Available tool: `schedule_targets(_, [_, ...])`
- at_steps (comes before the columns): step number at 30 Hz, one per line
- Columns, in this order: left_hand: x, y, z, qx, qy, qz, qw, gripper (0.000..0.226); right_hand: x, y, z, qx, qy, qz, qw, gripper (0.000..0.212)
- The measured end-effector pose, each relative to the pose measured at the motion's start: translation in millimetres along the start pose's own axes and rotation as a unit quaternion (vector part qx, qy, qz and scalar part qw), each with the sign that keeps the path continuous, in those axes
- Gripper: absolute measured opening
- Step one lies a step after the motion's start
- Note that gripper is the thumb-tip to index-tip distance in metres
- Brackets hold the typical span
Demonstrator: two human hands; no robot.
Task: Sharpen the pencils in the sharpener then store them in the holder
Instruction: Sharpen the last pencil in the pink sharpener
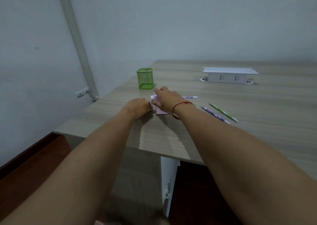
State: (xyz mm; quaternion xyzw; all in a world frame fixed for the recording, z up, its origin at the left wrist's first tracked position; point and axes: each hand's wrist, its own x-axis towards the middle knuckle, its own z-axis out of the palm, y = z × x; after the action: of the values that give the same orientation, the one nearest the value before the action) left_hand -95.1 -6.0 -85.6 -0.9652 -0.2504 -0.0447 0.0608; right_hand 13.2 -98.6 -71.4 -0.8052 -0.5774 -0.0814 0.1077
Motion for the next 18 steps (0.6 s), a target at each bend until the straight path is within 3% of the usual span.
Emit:
schedule_targets(4, [6.8, -5.9, 11.3, -0.032, 0.004, -0.03, 0.999, 0.033, 0.6, 22.4, -21.5, 0.133, 0.008, 0.036, 0.99, 0.034])
schedule_targets(7, [4.1, -9.3, 15.2, -0.047, 0.019, -0.027, 0.998, 0.035, -2.8, 46.2, -25.2, 0.079, -0.05, 0.094, 0.991, 0.028])
schedule_targets(10, [-2.4, -1.5, 3.4, -0.101, 0.156, -0.057, 0.981, 0.042, -9.4, 49.4, -21.7, 0.027, -0.071, 0.081, 0.994, 0.031])
schedule_targets(12, [4.0, 11.6, -8.9, -0.16, 0.238, -0.084, 0.954, 0.042, -9.4, 46.3, -17.6, 0.012, -0.044, 0.066, 0.997, 0.033])
schedule_targets(15, [19.6, 37.9, -16.6, -0.254, 0.218, -0.047, 0.941, 0.04, -9.8, 43.7, -13.1, -0.017, -0.013, 0.038, 0.999, 0.032])
schedule_targets(18, [26.6, 51.7, -8.0, -0.265, 0.21, -0.032, 0.94, 0.039, -14.6, 45.1, -12.7, -0.056, -0.008, 0.027, 0.998, 0.03])
